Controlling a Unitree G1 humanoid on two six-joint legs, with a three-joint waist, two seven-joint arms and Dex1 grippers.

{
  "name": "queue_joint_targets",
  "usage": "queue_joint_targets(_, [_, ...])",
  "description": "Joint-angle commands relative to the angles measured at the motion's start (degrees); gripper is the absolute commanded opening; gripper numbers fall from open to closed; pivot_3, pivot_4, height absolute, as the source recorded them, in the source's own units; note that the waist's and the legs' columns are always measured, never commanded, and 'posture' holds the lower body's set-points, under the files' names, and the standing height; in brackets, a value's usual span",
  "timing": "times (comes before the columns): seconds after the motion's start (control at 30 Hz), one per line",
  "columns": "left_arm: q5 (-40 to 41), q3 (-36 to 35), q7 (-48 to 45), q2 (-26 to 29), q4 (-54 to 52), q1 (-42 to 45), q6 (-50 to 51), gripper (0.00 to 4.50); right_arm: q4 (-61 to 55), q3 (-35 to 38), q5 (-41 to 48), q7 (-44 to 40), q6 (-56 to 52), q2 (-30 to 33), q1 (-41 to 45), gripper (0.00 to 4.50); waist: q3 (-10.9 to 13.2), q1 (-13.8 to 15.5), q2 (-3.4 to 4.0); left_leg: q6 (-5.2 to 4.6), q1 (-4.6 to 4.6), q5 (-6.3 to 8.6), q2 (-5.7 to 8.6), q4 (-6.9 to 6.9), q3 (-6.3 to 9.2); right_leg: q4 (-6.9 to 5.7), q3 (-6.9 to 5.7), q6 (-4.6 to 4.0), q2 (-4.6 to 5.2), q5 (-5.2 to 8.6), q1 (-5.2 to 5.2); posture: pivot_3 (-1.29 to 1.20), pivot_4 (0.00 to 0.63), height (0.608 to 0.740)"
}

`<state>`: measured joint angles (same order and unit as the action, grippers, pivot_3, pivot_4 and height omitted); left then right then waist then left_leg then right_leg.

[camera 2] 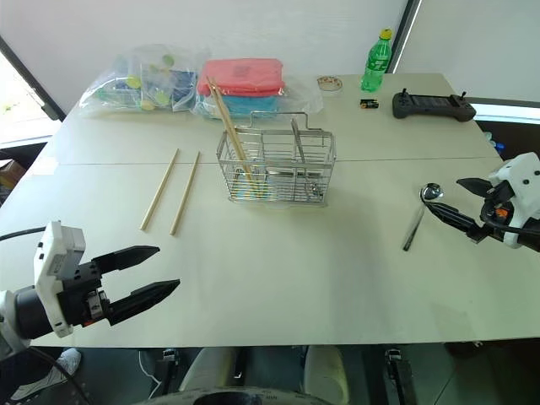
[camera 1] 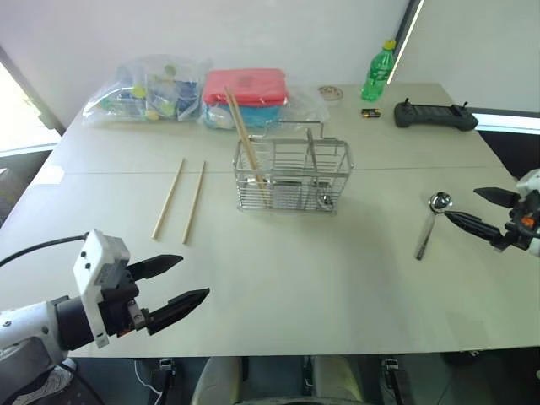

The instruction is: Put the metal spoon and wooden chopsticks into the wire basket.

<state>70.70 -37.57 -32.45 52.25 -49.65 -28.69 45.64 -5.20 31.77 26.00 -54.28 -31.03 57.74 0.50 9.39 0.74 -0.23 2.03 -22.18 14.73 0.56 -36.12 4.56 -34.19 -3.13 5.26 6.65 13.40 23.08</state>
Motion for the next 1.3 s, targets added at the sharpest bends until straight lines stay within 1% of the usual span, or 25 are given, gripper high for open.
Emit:
queue_joint_targets(0.03, [0.0, -1.6, -1.1, 0.5, -1.1, 0.1, -0.8, 4.48, -0.8, 0.8, 0.4, 0.5, 0.3, -0.2, 0.4, 4.05, 0.0, 0.0, 0.00, 0.00, 0.00, 0.00, 0.00, 0.00, 0.00, 0.00, 0.00, 0.00, 0.00, 0.00, 0.00, 0.00, 0.150, 0.708])
queue_joint_targets(0.83, [1.1, -1.2, -0.3, 1.1, 0.2, 2.4, 0.0, 4.48, -1.8, 0.4, 0.6, 2.4, 0.1, -1.6, 0.1, 4.05, 0.0, 0.0, 0.00, 0.00, 0.02, 0.00, 0.00, 0.00, 0.00, -0.04, 0.00, -0.02, -0.03, -0.01, 0.00, 0.00, 0.150, 0.708])
queue_joint_targets(1.03, [1.2, -0.9, -0.5, 2.1, 1.6, 4.1, 0.0, 4.48, -2.9, 0.2, 0.3, 5.3, -0.5, -2.8, 0.9, 4.05, 0.0, 0.0, -0.01, -0.01, 0.04, 0.00, 0.00, -0.01, 0.00, -0.06, 0.00, -0.02, -0.03, -0.02, -0.01, 0.00, 0.150, 0.708])
queue_joint_targets(1.13, [3.9, -0.3, -0.1, 4.4, 4.0, 8.6, 0.5, 4.48, -5.9, -0.5, 0.7, 11.7, -4.6, -5.6, 3.2, 4.05, 0.0, 0.0, -0.04, -0.01, 0.06, 0.00, -0.01, -0.01, 0.01, -0.08, 0.00, -0.02, -0.06, -0.02, -0.01, 0.00, 0.150, 0.708])
queue_joint_targets(1.2, [7.8, 1.8, 1.5, 7.0, 7.7, 16.0, 0.6, 4.48, -9.0, -1.7, 1.0, 17.6, -9.2, -8.7, 5.1, 4.05, 0.0, 0.1, -0.05, -0.01, 0.06, 0.00, -0.05, -0.02, 0.03, -0.09, 0.00, -0.05, -0.11, -0.03, -0.01, 0.00, 0.150, 0.708])
queue_joint_targets(1.3, [11.3, 6.7, 4.5, 9.5, 12.5, 27.7, 1.2, 4.48, -13.9, -3.4, 0.9, 24.6, -15.1, -13.1, 6.5, 4.05, -0.1, 0.1, -0.12, -0.01, 0.05, -0.01, -0.07, -0.04, 0.10, -0.14, -0.01, -0.06, -0.16, -0.04, -0.02, 0.00, 0.150, 0.708])
